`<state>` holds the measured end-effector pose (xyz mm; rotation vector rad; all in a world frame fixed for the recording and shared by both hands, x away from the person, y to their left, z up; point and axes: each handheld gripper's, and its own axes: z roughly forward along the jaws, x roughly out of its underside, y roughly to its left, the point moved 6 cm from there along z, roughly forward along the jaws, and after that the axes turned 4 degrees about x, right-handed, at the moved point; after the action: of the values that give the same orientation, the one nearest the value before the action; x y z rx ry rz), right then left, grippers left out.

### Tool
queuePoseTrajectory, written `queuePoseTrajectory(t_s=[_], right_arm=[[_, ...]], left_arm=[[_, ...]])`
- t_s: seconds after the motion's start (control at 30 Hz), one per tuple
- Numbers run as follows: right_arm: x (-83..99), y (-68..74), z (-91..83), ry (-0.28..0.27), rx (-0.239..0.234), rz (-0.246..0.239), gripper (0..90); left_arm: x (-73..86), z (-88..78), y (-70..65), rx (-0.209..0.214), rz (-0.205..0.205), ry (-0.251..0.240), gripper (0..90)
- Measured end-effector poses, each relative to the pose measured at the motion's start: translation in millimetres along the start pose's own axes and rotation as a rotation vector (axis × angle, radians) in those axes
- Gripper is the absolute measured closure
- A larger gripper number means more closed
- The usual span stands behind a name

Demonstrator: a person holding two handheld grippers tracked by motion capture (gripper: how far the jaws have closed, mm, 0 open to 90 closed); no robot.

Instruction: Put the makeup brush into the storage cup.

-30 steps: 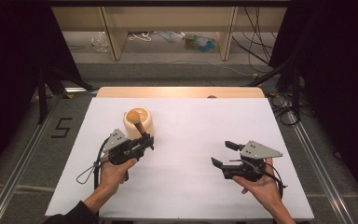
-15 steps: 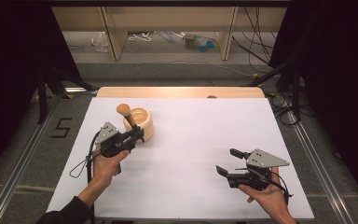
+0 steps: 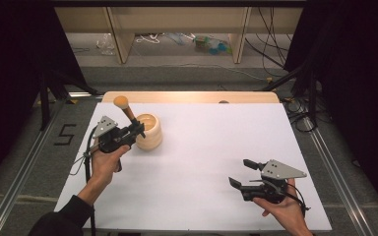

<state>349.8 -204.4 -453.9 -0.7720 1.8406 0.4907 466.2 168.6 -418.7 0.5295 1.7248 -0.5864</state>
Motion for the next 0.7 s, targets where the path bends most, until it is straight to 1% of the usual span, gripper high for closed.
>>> queuePoseTrajectory(t_s=[0.07, 0.13, 0.17, 0.2, 0.27, 0.3, 0.33, 0.37, 0.4, 0.43, 0.47, 0.5, 0.53, 0.57, 0.6, 0.63, 0.7], right_arm=[[0.0, -0.3, 0.6, -0.006, -0.001, 0.002, 22.4], [0.1, -0.7, 0.1, -0.003, -0.001, 0.003, 22.3], [-0.1, -0.7, 0.0, -0.005, -0.002, 0.003, 22.3], [-0.4, -0.9, 0.2, -0.011, 0.003, 0.004, 22.3], [-0.6, -0.4, 0.5, -0.015, -0.002, 0.006, 22.0], [-0.1, -0.6, -1.2, 0.004, 0.001, 0.004, 21.6], [0.1, -0.7, -1.5, 0.010, 0.002, 0.003, 21.3], [-0.8, 0.0, 0.7, -0.014, -0.004, 0.008, 20.6], [-0.9, 0.2, 1.0, -0.017, -0.005, 0.011, 18.8], [-0.8, -0.1, 0.9, -0.011, -0.001, 0.012, 17.1], [-0.8, -0.5, 1.4, -0.011, 0.005, 0.013, 16.6], [-1.2, -0.8, 2.5, -0.023, 0.008, 0.010, 16.7], [-1.2, -0.8, 2.5, -0.023, 0.006, 0.010, 16.7], [-0.3, 0.5, 1.4, -0.005, 0.003, 0.025, 16.7], [-1.3, -0.2, 2.4, -0.023, 0.005, 0.015, 16.6], [-1.5, -0.1, 2.2, -0.023, 0.005, 0.016, 16.6], [-1.1, -0.3, 0.6, -0.007, 0.008, 0.014, 16.6]], left_arm=[[-3.8, 2.1, 2.1, -0.011, -0.014, -0.005, 75.9], [-6.5, 4.9, 4.8, -0.015, -0.015, -0.002, 75.8], [-7.6, 6.5, 6.4, -0.017, -0.008, -0.001, 75.8], [-8.6, 7.8, 8.0, -0.023, -0.009, 0.000, 75.9], [-10.4, 10.4, 11.4, -0.031, -0.016, -0.001, 75.8], [-10.5, 11.6, 12.7, -0.034, -0.029, 0.003, 75.9], [-10.8, 13.3, 14.4, -0.037, -0.025, 0.007, 75.9], [-11.3, 15.0, 16.1, -0.044, -0.021, 0.008, 75.8], [-11.9, 16.4, 18.7, -0.043, -0.008, 0.012, 75.9], [-12.3, 18.1, 19.5, -0.045, -0.027, 0.009, 75.9], [-13.0, 19.9, 21.3, -0.047, -0.027, 0.006, 75.9], [-13.1, 20.8, 22.8, -0.052, -0.023, 0.013, 75.8], [-13.6, 23.0, 23.7, -0.050, -0.022, 0.009, 75.8], [-13.5, 24.5, 24.6, -0.050, -0.025, 0.007, 75.9], [-12.7, 26.0, 25.2, -0.054, -0.034, 0.009, 75.8], [-11.7, 27.7, 26.1, -0.055, -0.033, 0.011, 75.8], [-9.7, 30.8, 28.7, -0.061, -0.027, 0.016, 75.8]])
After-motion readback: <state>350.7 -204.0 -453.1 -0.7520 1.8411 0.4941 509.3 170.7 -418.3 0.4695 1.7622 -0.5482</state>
